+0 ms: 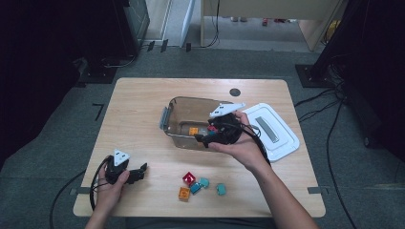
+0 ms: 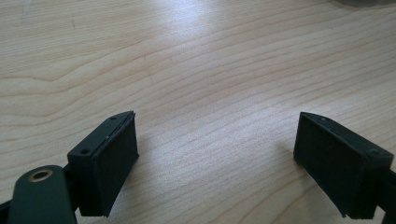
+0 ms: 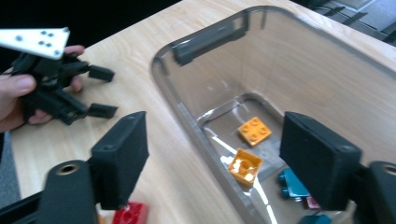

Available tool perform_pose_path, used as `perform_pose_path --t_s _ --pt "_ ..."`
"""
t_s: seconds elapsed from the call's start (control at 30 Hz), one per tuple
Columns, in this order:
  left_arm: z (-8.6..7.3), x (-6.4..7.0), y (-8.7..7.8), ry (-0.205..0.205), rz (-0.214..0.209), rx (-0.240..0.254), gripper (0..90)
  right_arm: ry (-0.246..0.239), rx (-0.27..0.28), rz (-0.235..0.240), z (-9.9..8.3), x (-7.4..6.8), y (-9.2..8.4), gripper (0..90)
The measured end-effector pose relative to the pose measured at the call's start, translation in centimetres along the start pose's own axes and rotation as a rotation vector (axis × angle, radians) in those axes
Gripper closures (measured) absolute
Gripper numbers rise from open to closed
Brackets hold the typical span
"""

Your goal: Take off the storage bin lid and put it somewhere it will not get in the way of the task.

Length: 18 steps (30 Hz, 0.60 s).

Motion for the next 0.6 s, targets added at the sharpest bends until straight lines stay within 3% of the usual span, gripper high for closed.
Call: perform_pose_path --t_s 0.4,0.6 --pt "0.0 0.0 0.0 -0.003 -0.001 0.0 13.6 -0.059 0.014 0.069 -2.2 -4.6 -0.4 16.8" --pt "0.0 0.0 0.0 -0.001 -0.001 -0.001 13.5 -0.066 0.003 0.08 -3.8 -5.8 0.4 18.2"
Point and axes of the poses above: each handheld gripper's, and its own axes: y roughly forward along the jaws, z roughly out of its top, x roughly to its right, the point moved 10 cm from there along y, roughly forward along the jaws, and after that the axes turned 4 degrees about -z, right-handed, at the moved point
